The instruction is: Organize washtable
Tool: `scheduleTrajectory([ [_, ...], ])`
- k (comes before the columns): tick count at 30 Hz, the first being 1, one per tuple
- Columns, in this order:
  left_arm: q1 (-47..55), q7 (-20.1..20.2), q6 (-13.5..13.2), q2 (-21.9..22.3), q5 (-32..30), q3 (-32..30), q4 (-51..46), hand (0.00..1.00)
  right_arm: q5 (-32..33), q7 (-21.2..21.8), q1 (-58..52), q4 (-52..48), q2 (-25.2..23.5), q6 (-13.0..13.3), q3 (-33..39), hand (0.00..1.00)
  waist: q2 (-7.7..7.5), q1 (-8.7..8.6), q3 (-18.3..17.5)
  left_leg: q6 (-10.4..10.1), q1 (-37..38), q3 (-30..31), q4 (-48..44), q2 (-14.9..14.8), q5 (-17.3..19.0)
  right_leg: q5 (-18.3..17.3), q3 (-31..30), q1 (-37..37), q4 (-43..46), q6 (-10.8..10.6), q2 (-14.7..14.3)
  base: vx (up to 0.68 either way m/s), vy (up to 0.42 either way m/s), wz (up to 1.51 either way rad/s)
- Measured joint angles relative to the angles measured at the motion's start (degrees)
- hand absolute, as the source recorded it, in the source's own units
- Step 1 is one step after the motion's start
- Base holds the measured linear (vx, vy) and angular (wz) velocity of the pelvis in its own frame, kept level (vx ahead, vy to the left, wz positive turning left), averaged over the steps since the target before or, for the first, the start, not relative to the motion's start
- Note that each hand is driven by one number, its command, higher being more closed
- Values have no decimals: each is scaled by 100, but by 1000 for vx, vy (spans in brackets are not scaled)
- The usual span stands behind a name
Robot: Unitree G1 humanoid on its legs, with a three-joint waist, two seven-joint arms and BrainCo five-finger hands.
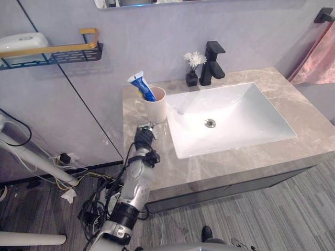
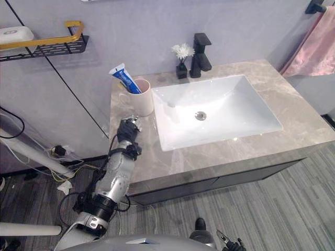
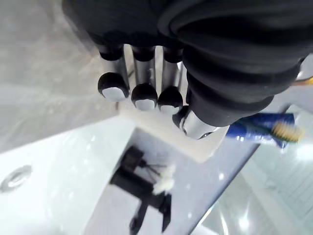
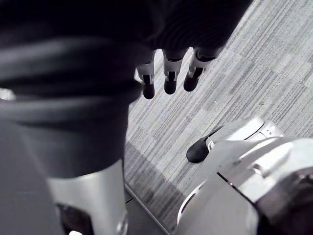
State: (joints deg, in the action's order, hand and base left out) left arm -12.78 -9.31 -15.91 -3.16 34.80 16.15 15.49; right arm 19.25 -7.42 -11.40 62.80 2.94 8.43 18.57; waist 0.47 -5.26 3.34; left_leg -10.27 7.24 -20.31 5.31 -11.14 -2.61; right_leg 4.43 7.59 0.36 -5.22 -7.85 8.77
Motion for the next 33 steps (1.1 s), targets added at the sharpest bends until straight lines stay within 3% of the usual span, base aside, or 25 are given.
scheduleTrajectory([
  [8,7,362,190,74,130,605,0,100,185,-2,-16,6,57,4,-99,0,103,-18,-67,0,-11,28,1,-2,0,-7,27,6,0,3,-2,-1,0,1],
  [14,-445,228,207,68,204,862,94,100,213,-7,-21,8,54,4,-125,0,56,-53,-84,-1,-7,17,1,-2,-1,-4,26,4,0,1,-1,0,0,0],
  [20,-1408,-37,199,86,50,847,923,100,212,-7,-31,10,50,1,-109,0,23,-87,-85,-3,30,-93,1,-2,1,14,-61,-21,0,-4,-6,0,2,-6],
  [24,-1542,-101,198,108,-57,844,993,100,212,-7,-33,8,19,-1,-85,0,-9,-191,-65,-5,41,-113,0,-3,2,20,-67,-22,-1,-7,-7,0,0,0],
  [33,-1866,-154,215,107,-253,799,1482,100,211,-4,-47,-5,-75,-7,35,0,-103,-198,-8,-5,62,-160,0,-2,2,42,-95,-34,-2,-10,-7,-6,0,-2],
])
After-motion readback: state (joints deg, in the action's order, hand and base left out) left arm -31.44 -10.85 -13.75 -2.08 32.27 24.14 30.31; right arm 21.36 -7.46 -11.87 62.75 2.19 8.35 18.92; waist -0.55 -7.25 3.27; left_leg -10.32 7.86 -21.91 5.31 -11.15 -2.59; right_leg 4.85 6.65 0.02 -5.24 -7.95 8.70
